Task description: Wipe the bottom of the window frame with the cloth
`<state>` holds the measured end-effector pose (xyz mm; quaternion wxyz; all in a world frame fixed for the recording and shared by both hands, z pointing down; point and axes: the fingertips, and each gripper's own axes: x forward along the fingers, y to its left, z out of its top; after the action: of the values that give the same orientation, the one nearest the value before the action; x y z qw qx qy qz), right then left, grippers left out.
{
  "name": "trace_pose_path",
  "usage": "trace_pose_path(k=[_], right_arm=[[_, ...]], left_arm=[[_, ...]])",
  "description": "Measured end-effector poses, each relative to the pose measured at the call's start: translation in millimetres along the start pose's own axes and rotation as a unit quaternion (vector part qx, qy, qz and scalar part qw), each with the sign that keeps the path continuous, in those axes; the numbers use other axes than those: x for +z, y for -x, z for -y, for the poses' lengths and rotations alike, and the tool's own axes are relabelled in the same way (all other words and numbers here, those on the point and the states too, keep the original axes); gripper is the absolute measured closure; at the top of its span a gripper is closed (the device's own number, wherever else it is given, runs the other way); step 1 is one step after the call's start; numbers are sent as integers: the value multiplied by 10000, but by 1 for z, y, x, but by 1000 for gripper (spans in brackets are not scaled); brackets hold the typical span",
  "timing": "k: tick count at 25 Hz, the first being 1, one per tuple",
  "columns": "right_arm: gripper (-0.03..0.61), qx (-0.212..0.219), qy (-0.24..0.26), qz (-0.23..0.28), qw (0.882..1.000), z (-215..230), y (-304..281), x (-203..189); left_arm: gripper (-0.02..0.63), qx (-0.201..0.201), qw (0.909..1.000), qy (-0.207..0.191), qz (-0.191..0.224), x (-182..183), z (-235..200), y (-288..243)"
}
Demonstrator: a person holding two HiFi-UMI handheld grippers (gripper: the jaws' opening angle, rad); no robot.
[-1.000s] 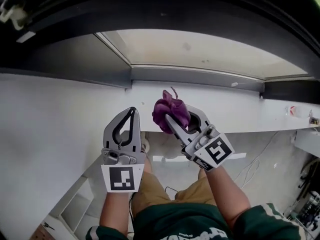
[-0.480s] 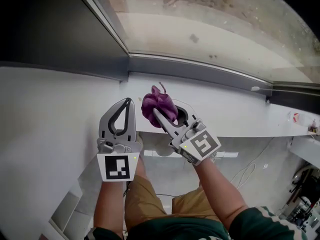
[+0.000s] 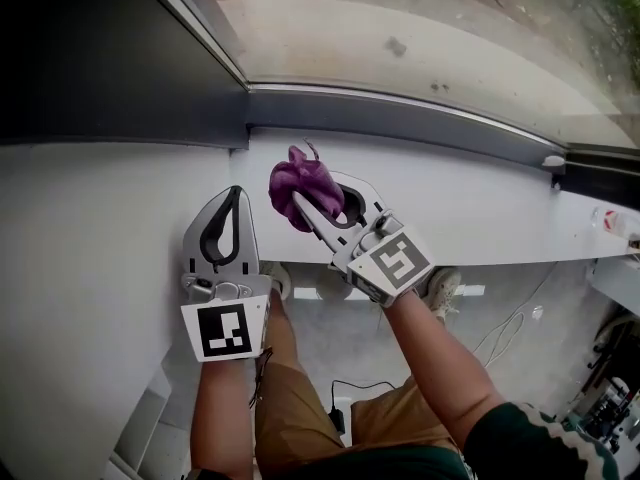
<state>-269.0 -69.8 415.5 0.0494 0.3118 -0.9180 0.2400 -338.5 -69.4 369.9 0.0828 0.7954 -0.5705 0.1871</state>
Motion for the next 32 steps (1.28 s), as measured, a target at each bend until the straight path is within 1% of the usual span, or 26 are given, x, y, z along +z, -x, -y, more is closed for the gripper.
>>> trace_pose_path(k=[3,5,8,15,20,26,32], right_arm=[[483,-90,-38,-3,10000,10,-25,-20],[483,-73,-52,8,10000,11,-36,-26],[483,-73,64,-8,10000,16,-51,-37],[483,-158,164,-318,9992,34,-73,-66],[483,-160,125,-421,9989,43,-87,-80],[483,-51,196,-589,9981,46,-103,-96],[483,-81,181,-730,9971,54,-112,-106]], left_arm=[[606,-110,9999,-33,-99,-23,-1,-13],[606,-77,9999,11,-153,-30,-3,-20],[606,-5,9998,135,-162,-37,-9,-28],[606,70,9991,191,-376,-61,-17,-45],[606,48,9988,220,-431,-71,-16,-49],[606,77,9981,271,-549,-78,-19,-57],[606,65,9958,510,-755,-91,-18,-60]])
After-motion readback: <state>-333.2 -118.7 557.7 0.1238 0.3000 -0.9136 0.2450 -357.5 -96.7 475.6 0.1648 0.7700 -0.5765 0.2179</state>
